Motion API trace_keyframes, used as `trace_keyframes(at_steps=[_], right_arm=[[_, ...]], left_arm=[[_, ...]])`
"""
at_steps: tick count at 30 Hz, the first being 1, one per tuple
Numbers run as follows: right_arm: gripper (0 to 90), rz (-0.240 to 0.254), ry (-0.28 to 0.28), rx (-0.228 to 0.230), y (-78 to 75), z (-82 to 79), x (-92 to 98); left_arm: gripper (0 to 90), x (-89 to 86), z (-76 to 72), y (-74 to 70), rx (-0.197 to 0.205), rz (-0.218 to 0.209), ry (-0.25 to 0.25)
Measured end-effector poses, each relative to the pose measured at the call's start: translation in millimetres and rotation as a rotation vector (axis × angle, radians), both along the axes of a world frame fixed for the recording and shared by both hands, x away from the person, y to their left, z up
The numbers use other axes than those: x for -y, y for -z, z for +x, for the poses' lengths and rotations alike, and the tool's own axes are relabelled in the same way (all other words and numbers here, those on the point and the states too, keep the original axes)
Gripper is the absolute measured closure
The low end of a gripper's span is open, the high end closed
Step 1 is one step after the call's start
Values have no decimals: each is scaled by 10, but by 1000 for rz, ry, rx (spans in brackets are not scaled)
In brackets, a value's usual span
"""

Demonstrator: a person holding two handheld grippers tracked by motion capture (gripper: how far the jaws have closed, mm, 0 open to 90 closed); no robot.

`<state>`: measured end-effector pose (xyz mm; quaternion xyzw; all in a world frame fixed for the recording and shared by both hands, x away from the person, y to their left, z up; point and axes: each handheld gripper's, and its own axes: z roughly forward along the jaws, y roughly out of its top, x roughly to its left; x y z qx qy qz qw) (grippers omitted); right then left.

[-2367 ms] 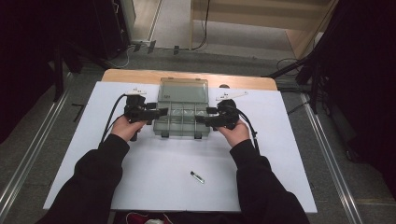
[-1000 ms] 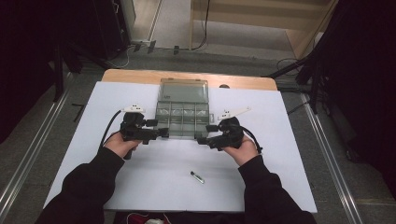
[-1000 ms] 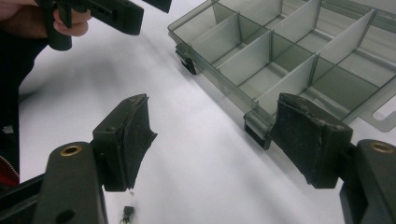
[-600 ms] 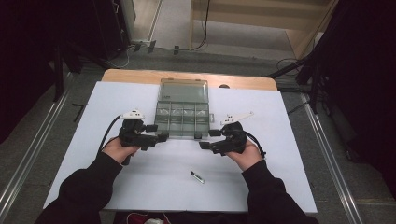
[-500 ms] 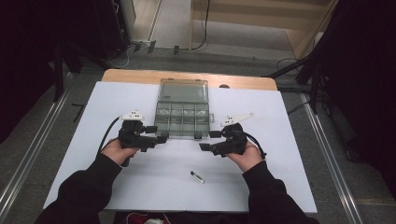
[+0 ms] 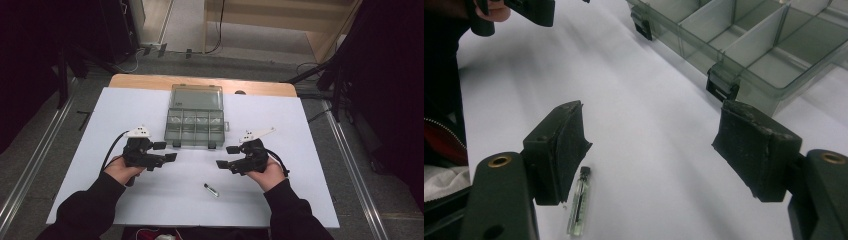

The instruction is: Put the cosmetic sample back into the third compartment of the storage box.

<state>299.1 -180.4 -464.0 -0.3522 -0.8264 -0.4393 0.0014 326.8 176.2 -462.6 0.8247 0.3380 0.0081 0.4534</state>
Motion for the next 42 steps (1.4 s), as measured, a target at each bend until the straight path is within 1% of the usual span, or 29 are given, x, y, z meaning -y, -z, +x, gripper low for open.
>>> trace_keyframes(at_steps=[3, 9, 15, 17, 20, 23, 27, 28, 30, 34, 37, 42], right_arm=[[282, -3, -3, -1, 11, -29, 4], [281, -7, -14, -23, 40, -80, -22], [282, -18, -34, -30, 73, -118, -71], [282, -20, -39, -30, 84, -127, -88], [282, -21, -42, -40, 107, -145, -111], [278, -37, -53, -40, 123, -164, -143], [275, -48, -59, -52, 135, -182, -195], [276, -46, -62, -48, 141, -185, -204], [276, -42, -70, -56, 156, -195, -216], [279, -63, -77, -57, 180, -225, -250], [284, -69, -79, -61, 189, -248, -276], [297, -85, -87, -62, 213, -273, -322]], left_arm=[[317, -19, -28, 17, 4, 8, 5], [316, -44, -91, 30, 3, 20, 21], [316, -97, -147, 48, -2, 28, 22], [317, -108, -175, 46, 7, 30, 16], [316, -122, -211, 41, 9, 27, 20], [316, -142, -232, 55, 4, 34, 21], [316, -183, -246, 70, -2, 41, 15], [316, -192, -248, 72, -3, 41, 11], [316, -213, -248, 76, -3, 41, 6], [316, -229, -240, 101, -4, 46, 6], [316, -243, -224, 119, -9, 46, 8], [316, -279, -204, 123, -12, 40, -7]])
